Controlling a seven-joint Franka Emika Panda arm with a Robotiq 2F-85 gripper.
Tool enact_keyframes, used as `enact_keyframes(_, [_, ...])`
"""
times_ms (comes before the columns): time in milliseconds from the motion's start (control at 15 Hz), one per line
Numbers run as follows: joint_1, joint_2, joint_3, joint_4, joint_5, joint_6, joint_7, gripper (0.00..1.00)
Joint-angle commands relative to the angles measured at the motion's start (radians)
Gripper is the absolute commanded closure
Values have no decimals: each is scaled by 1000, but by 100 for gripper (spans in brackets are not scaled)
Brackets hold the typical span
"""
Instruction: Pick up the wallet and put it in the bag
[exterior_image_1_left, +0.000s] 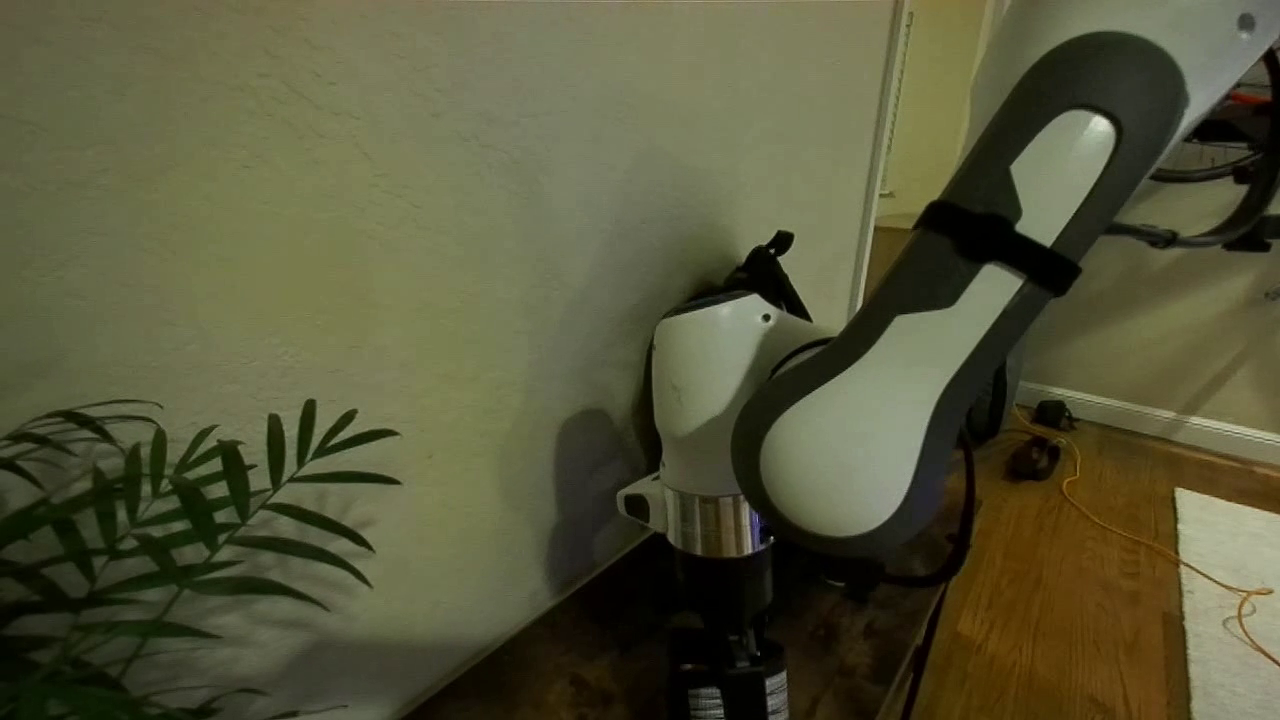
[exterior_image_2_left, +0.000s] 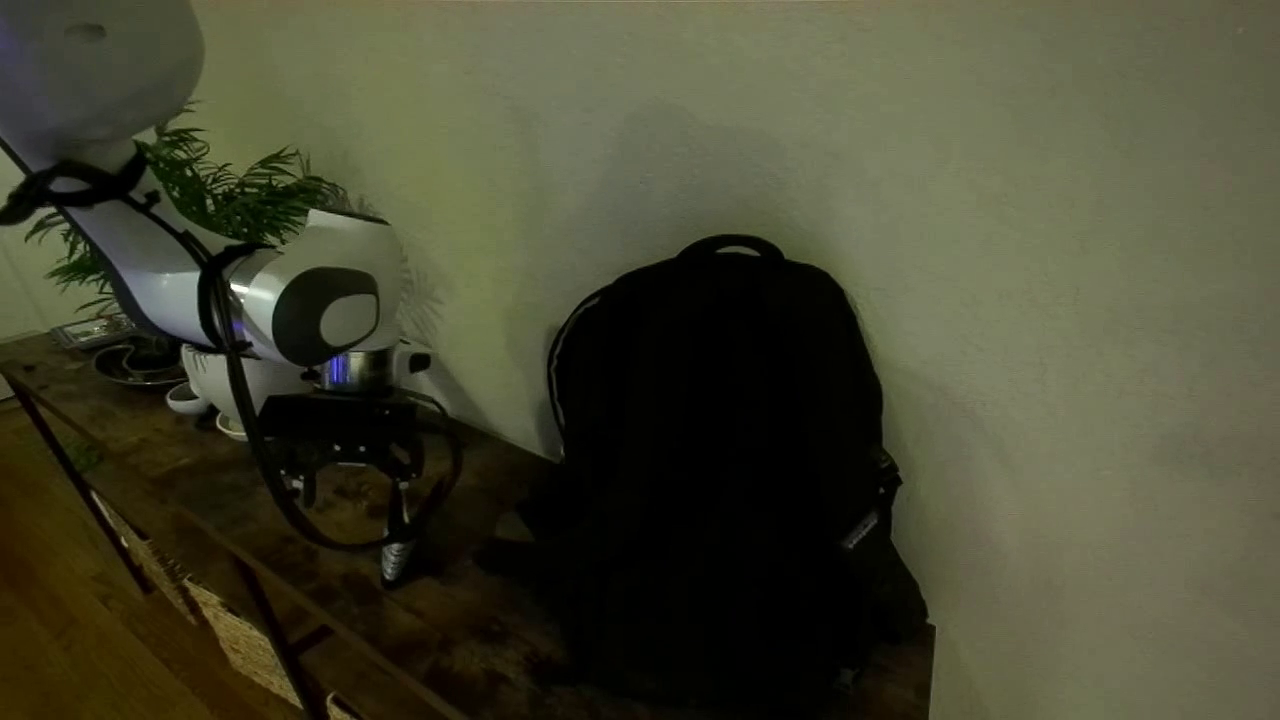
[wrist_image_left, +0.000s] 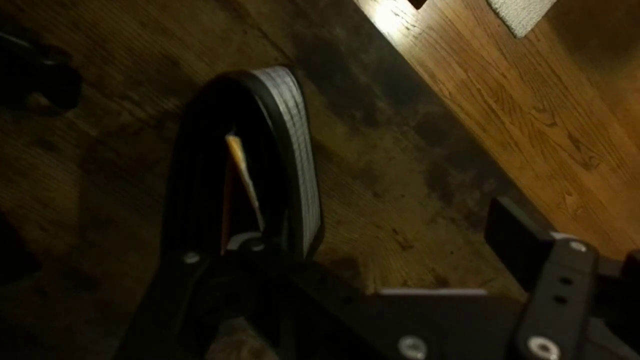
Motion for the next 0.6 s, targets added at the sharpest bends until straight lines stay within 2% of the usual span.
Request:
enact_keyframes(0, [4,-72,21,-97,10,31,10,0])
enact_keyframes(533, [5,-111,31,-147,14,36,13,0])
